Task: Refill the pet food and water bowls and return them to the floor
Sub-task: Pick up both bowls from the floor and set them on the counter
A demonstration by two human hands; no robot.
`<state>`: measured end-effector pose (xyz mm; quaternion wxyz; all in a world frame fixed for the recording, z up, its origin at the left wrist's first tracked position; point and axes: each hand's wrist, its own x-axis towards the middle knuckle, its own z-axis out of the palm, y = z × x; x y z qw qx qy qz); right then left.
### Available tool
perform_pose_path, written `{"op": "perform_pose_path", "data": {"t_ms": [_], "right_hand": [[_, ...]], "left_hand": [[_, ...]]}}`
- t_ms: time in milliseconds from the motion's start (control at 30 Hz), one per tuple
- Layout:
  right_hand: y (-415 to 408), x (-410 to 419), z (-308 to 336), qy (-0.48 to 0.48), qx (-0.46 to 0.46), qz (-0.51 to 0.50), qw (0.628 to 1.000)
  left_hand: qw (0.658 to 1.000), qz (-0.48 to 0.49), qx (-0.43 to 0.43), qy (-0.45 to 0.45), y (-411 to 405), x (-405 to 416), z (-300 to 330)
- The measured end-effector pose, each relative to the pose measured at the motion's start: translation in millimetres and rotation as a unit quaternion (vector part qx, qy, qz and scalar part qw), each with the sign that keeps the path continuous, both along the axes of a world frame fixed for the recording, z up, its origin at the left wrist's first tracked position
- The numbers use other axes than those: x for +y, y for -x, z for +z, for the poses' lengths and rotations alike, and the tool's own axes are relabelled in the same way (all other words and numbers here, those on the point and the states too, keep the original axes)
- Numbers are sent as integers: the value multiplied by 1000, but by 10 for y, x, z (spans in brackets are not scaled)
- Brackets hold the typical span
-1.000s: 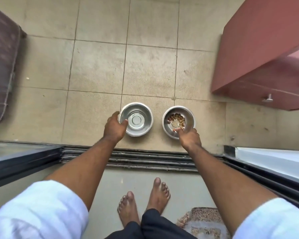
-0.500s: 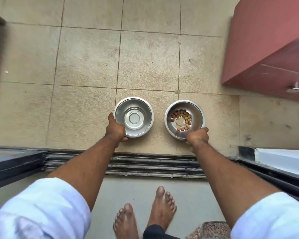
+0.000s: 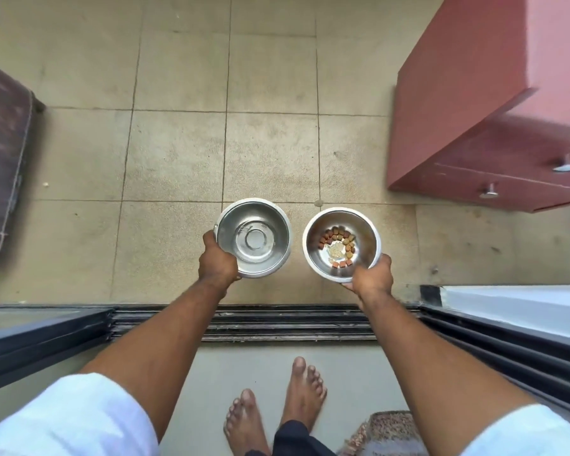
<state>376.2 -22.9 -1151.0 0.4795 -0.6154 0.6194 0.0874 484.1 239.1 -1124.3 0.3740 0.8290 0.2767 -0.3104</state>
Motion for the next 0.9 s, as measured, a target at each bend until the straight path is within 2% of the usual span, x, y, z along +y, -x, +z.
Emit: {"op": "perform_pose_path", "data": {"t_ms": [300,600,700,900], "right_hand": [[194,20,1944,20,-44,-20,999],[735,104,4222,26,-121,-92,988],[985,235,4768,26,-142,-105,984],[1673,608,5625,20,-218,-192,957]], "left_hand": [[1000,-10,-20,-1,74,-152,1930],[997,-44,-56,37,370,-119,4086],[993,-74,-72,61,496,-93,4626],[976,-156,-109,101,776,-38,5562]]}}
